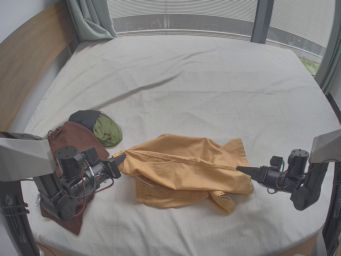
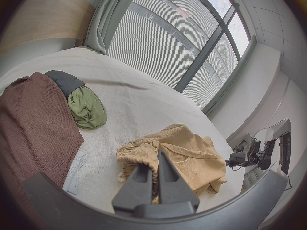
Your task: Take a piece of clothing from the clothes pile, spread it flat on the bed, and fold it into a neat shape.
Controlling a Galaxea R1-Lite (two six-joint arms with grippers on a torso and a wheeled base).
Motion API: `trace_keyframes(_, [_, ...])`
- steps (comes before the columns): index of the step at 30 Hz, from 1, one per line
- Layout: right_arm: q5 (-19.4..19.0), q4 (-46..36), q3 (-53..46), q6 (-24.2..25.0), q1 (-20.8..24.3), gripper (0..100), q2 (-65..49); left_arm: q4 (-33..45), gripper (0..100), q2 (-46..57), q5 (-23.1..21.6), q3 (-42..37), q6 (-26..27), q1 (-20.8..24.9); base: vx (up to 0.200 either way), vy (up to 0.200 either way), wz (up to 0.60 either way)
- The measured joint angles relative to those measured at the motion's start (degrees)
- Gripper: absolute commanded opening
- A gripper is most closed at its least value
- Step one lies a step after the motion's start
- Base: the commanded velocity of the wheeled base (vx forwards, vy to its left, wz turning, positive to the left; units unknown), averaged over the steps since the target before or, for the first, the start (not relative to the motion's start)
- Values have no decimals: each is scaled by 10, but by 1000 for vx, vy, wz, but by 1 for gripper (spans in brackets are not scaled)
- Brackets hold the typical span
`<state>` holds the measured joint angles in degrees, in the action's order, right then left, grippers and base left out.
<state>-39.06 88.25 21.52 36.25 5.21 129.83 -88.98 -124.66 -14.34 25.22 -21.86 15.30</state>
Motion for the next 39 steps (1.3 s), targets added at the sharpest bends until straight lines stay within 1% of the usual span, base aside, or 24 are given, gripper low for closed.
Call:
trace_keyframes(3, [-21,0,-8,0,-8,100,-17,0,0,-1,0,0,0,0,0,0,0])
trace_keyframes(9, [-48,0,-20,-3,-31,100,-40,0,0,-1,0,1,0,0,0,0,0])
trace_keyframes(14, [-75,0,-25,-6,-38,100,-46,0,0,-2,0,1,0,-1,0,0,0])
trace_keyframes(26, [-77,0,10,-5,-31,100,-10,0,0,-2,0,1,1,-2,0,0,0])
trace_keyframes(36, [-77,0,27,-5,-14,100,9,0,0,-2,0,1,1,-2,0,0,0])
trace_keyframes(37, [-77,0,28,-5,-14,0,10,0,0,-2,0,2,1,-2,0,0,0])
trace_keyframes(39, [-77,0,29,-5,-14,0,10,0,0,-2,0,2,1,-2,0,0,0])
